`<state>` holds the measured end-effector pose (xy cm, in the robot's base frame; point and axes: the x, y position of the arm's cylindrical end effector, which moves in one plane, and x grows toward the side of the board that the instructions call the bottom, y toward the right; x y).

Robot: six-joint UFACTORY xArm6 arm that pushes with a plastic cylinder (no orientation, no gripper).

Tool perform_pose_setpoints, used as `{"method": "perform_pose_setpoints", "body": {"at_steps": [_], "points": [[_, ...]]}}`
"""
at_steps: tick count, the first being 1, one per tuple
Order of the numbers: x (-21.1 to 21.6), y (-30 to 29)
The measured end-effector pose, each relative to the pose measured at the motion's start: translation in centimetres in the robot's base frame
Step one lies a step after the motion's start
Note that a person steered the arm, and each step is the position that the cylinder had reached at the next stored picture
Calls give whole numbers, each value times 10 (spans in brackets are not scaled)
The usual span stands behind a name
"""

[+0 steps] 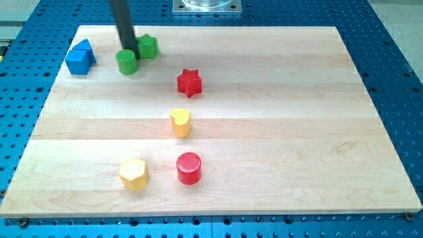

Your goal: Place the green blocks vertically to each other

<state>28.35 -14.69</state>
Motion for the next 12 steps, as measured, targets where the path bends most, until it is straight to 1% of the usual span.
{"method": "perform_pose_setpoints", "body": {"at_steps": [1,2,3,4,5,6,7,8,9,10,11,12], "points": [[-10,8],[-15,51],[-21,53],[-43,-19],[5,-42],[43,-34],[46,-26],[82,-75],[92,-3],[73,45],[55,69],[46,48]]}}
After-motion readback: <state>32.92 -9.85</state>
